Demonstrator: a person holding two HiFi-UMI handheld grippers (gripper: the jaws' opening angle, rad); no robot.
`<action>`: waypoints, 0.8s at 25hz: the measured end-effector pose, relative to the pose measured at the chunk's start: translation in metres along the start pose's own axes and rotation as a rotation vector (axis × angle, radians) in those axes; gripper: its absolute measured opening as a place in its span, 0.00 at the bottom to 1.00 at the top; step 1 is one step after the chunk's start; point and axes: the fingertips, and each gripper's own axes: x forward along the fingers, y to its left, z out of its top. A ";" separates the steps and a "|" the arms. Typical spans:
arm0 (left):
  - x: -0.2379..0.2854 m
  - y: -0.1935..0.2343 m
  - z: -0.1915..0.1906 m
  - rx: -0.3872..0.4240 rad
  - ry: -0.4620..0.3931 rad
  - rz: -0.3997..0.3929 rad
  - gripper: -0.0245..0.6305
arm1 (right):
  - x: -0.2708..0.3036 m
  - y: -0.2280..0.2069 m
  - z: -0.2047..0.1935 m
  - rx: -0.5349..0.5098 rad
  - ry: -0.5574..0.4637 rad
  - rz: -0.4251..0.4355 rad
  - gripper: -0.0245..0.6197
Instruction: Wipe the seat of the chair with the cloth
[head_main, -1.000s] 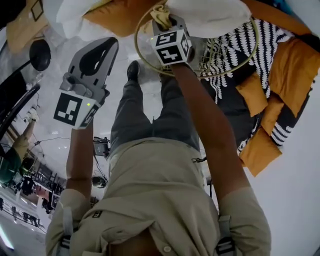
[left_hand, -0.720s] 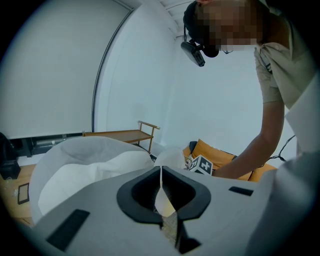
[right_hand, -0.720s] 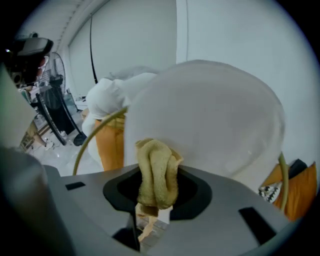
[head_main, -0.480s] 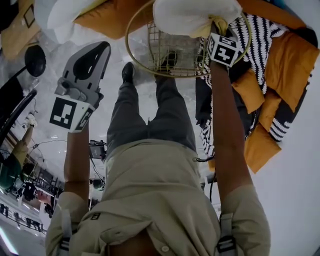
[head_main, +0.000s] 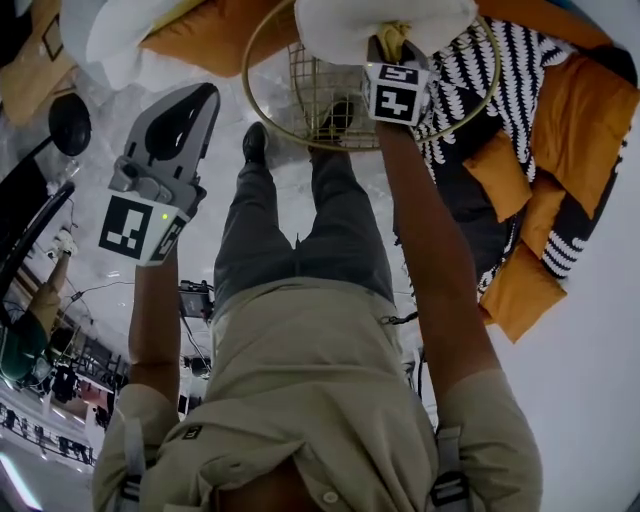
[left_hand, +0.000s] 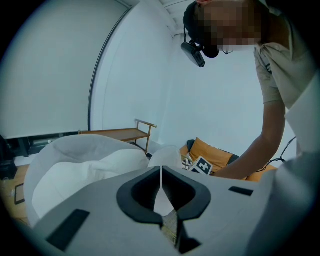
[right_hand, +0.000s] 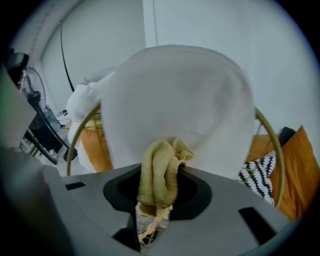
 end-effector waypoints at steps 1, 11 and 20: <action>0.001 0.000 0.000 0.000 0.004 -0.001 0.08 | 0.004 0.026 0.002 -0.023 0.003 0.047 0.24; 0.004 0.002 -0.010 -0.005 0.012 0.004 0.08 | 0.035 0.114 -0.015 -0.213 0.052 0.240 0.24; 0.007 -0.002 -0.012 -0.009 0.022 -0.005 0.08 | 0.020 -0.110 -0.051 0.013 0.113 -0.143 0.24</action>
